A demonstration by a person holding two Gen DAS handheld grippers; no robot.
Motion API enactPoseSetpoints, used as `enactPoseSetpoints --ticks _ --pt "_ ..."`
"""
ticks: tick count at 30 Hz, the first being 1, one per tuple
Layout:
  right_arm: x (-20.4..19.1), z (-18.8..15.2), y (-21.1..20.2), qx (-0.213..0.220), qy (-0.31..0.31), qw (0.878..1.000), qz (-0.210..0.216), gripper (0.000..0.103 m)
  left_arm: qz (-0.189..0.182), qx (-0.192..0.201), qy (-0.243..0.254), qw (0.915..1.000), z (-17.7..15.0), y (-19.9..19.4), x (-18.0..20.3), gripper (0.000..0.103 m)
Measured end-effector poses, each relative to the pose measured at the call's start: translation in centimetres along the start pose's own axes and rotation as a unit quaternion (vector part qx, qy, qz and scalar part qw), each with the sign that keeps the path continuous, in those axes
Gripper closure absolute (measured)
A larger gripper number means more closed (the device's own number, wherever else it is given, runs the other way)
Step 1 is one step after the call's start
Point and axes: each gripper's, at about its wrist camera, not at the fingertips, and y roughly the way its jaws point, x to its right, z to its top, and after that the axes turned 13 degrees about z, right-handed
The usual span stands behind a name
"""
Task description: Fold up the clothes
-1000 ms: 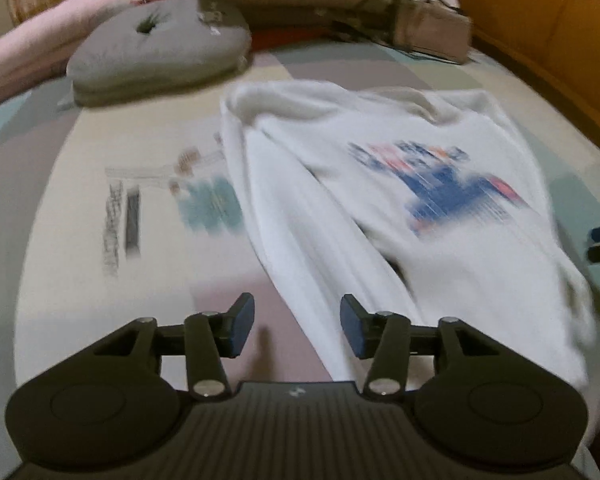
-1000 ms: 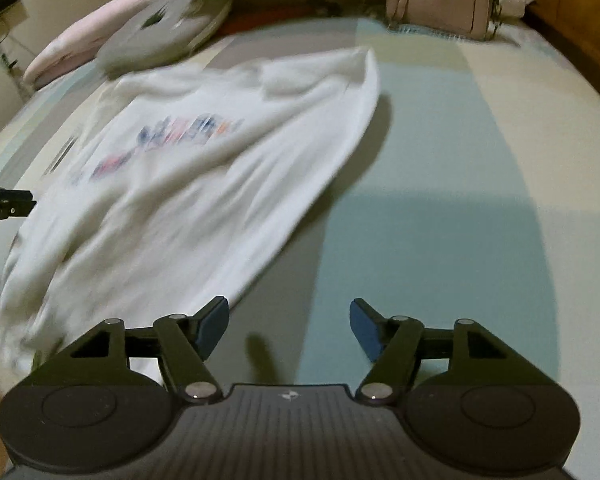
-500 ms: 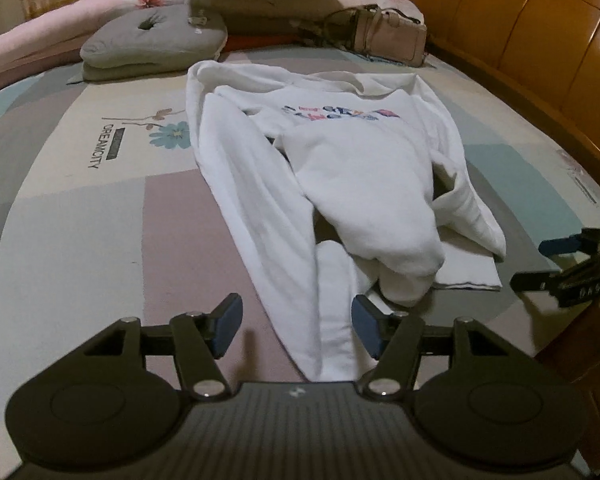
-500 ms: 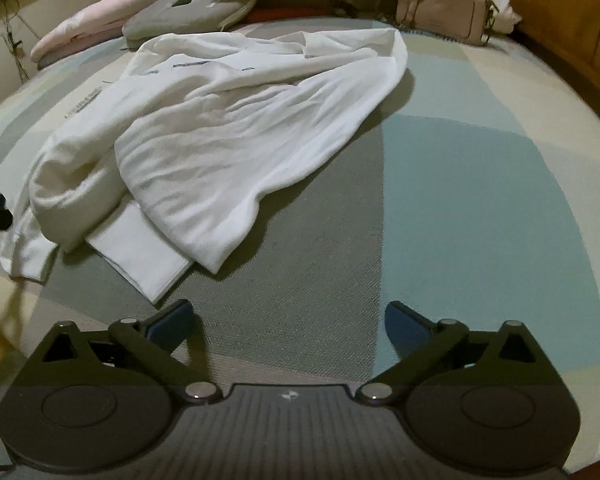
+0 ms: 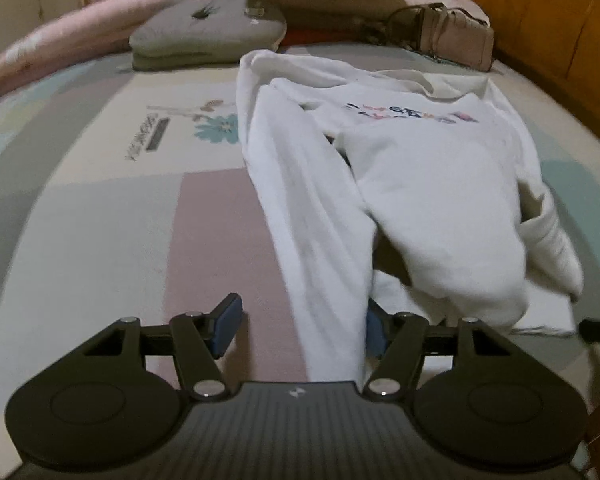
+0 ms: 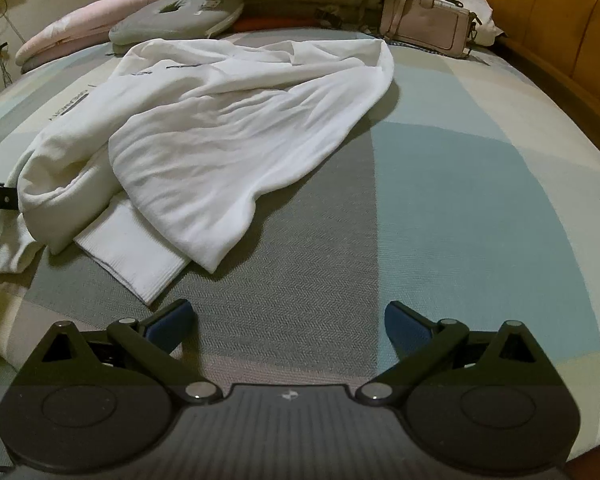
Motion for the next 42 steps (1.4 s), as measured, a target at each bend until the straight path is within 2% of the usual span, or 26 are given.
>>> enactPoseSetpoints --ticks 5,10,13,17,18,20,21,22,23,27,34,42 --pt "-0.3 0.0 -0.1 -0.006 0.006 1.0 -0.007 0.0 0.055 0.004 0.026 0.9982 0.2 -0.3 -1.4 0.038" --pt "-0.4 0.0 -0.1 -0.011 0.009 1.0 -0.01 0.0 0.082 -0.008 0.021 0.9964 0.5 0.3 -3.9 0.039" --pt "-0.4 0.0 -0.1 -0.009 0.009 1.0 -0.01 0.0 0.07 -0.014 0.012 0.9974 0.5 0.4 -4.8 0.043" --pt "-0.5 -0.1 0.0 -0.005 0.008 1.0 -0.011 0.0 0.015 -0.012 0.014 0.9997 0.3 0.2 -4.0 0.043" --pt "-0.5 -0.1 0.0 -0.005 0.008 1.0 -0.011 0.0 0.005 -0.014 0.015 0.9998 0.2 0.3 -3.6 0.045" --pt "-0.5 -0.1 0.0 -0.005 0.008 1.0 -0.012 0.0 -0.008 -0.021 0.021 0.9995 0.1 0.6 -2.8 0.06" --pt "-0.4 -0.1 0.0 -0.005 0.008 1.0 -0.011 0.0 -0.013 -0.024 0.024 0.9993 0.1 0.7 -2.4 0.073" --pt "-0.4 -0.1 0.0 -0.005 0.007 1.0 -0.011 0.0 -0.017 -0.024 0.026 0.9992 0.0 0.7 -2.1 0.081" --pt "-0.4 0.0 -0.1 -0.006 0.008 1.0 -0.011 0.0 -0.016 -0.021 0.029 0.9992 0.0 0.7 -1.9 0.084" --pt "-0.4 0.0 -0.1 -0.01 0.007 1.0 -0.011 0.0 -0.001 -0.017 0.04 0.9991 0.3 0.6 -2.1 0.093" --pt "-0.4 0.1 -0.1 -0.012 0.005 1.0 -0.009 0.0 0.048 -0.012 0.043 0.9978 1.4 0.7 -5.2 0.098" --pt "-0.3 -0.1 -0.1 -0.009 0.002 1.0 -0.007 0.0 0.106 -0.008 0.052 0.993 3.3 1.4 -8.8 0.099"
